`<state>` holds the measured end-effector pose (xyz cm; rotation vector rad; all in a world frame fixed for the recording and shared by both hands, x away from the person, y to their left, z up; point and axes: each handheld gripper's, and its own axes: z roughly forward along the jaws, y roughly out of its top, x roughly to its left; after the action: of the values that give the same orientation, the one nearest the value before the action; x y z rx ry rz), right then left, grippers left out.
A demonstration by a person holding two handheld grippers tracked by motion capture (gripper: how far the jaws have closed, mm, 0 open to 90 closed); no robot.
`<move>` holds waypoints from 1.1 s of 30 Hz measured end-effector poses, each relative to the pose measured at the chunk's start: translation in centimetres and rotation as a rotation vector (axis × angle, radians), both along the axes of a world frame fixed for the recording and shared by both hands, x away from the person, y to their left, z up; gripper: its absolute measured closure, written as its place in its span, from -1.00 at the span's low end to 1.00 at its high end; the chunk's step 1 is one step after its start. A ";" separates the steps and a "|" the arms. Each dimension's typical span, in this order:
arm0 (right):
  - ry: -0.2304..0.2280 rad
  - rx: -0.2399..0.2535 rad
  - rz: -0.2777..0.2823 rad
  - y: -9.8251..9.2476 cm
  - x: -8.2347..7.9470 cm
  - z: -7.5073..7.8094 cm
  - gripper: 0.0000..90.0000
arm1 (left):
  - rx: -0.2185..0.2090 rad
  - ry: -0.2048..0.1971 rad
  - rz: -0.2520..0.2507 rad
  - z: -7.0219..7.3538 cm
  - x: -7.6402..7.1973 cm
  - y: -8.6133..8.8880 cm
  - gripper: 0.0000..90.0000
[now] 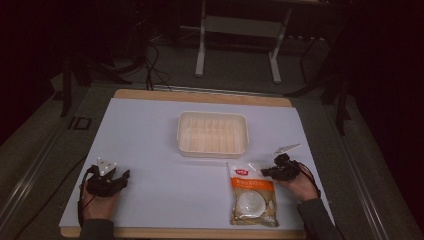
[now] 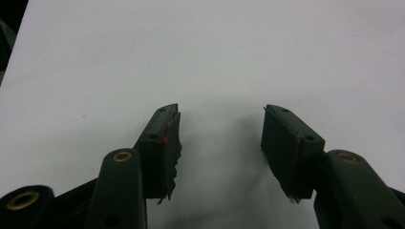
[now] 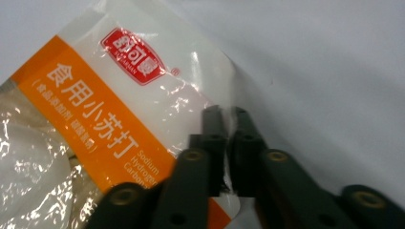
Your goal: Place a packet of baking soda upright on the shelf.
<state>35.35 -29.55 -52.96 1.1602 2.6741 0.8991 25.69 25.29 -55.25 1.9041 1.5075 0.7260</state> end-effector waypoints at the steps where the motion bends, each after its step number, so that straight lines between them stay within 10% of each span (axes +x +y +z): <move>1: 0.008 -0.006 0.000 0.0 0.1 0.1 0.99 | 0.000 0.000 0.000 0.0 0.0 0.0 0.05; 16: 0.050 0.068 0.000 -0.9 -1.1 4.5 1.00 | 0.002 -0.002 0.004 0.0 0.0 0.0 0.05; 33: -0.031 0.206 0.064 -1.4 -3.2 9.3 1.00 | 0.003 -0.003 0.006 0.0 0.0 0.0 0.05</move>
<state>32.10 -30.92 -43.67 1.0921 2.6584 1.2174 25.66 25.31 -55.22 1.9010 1.5111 0.7338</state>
